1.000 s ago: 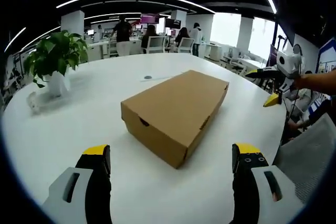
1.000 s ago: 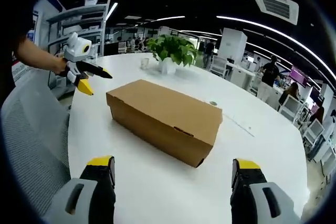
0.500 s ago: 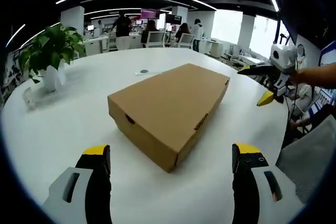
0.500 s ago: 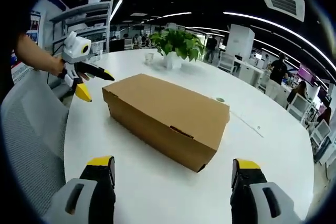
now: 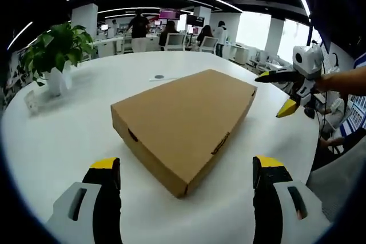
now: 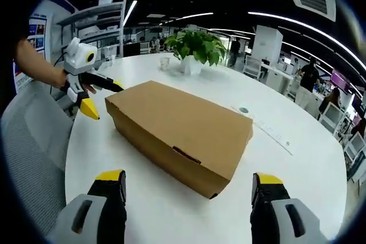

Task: Operate the shoe box by opening the lid, removing the specified soft item, and placing it in the target area until the item is outside and the box remains undamaged.

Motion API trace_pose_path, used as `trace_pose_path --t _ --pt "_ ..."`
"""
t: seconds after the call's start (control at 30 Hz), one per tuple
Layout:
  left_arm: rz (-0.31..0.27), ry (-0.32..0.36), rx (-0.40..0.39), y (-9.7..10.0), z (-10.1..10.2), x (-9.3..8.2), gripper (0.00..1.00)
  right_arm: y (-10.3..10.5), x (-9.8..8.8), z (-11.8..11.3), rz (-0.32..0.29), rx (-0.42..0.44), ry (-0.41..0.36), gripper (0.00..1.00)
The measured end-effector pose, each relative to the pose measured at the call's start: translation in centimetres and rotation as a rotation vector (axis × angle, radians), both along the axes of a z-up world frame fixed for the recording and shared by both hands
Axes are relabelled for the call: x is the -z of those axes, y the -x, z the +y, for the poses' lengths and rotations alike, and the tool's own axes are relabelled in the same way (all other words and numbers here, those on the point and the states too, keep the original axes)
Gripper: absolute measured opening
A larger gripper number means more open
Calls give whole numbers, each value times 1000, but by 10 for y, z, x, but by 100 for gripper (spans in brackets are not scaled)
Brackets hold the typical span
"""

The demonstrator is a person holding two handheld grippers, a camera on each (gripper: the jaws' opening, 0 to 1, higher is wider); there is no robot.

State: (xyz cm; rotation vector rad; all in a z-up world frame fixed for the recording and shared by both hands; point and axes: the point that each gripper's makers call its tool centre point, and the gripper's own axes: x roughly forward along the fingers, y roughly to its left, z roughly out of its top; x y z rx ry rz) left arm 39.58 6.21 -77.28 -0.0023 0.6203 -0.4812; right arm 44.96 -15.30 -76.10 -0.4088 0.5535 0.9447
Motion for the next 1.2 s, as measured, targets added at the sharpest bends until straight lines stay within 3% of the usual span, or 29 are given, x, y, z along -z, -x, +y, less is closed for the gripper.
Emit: trace_pose_path --t 0.5,0.97,1.2 --pt "2 3 -78 -20 -4 6 98 -25 8 9 15 -5 -2 85" --pt "1 0 -101 -27 -6 9 94 -41 16 23 31 -30 -1 77" --pt "-3 -6 -93 -27 -9 14 90 -42 19 26 42 -64 -1 77"
